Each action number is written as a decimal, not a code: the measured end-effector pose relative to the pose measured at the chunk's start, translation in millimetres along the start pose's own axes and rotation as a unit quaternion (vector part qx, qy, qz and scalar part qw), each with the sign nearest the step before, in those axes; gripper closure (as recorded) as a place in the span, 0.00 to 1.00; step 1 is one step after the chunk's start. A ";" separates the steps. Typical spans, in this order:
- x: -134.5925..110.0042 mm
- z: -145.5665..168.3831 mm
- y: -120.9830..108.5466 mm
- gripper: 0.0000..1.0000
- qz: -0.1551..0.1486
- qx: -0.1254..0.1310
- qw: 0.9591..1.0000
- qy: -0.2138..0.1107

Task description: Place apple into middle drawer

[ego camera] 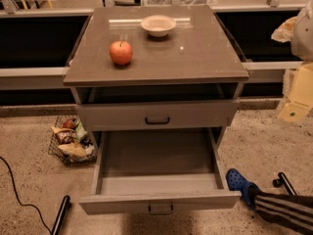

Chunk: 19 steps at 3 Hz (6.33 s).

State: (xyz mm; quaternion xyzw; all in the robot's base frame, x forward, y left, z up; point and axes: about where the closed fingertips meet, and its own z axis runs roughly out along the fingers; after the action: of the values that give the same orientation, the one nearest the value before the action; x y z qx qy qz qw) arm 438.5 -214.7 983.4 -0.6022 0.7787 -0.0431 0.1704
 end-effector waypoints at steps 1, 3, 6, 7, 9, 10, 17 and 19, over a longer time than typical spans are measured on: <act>0.0 0.0 -0.1 0.00 0.000 0.000 1.000 0.000; -66.5 53.2 -85.3 0.00 0.005 0.048 0.994 -0.099; -131.9 98.8 -141.2 0.00 0.010 0.052 0.976 -0.213; -146.8 121.4 -153.1 0.00 0.017 0.054 0.971 -0.232; -220.1 205.8 -206.4 0.00 0.074 0.044 0.936 -0.341; -258.6 228.3 -220.0 0.00 0.087 0.033 0.919 -0.383; -352.3 269.6 -183.2 0.00 0.103 -0.069 0.875 -0.469; -362.7 286.1 -181.4 0.19 0.119 -0.071 0.875 -0.464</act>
Offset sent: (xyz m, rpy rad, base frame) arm 0.1178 0.0368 -0.0228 0.1733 -0.1388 0.0151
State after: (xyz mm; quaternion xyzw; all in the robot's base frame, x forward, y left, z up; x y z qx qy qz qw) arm 775.3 121.2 841.9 -0.4667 0.6767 0.3169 0.4731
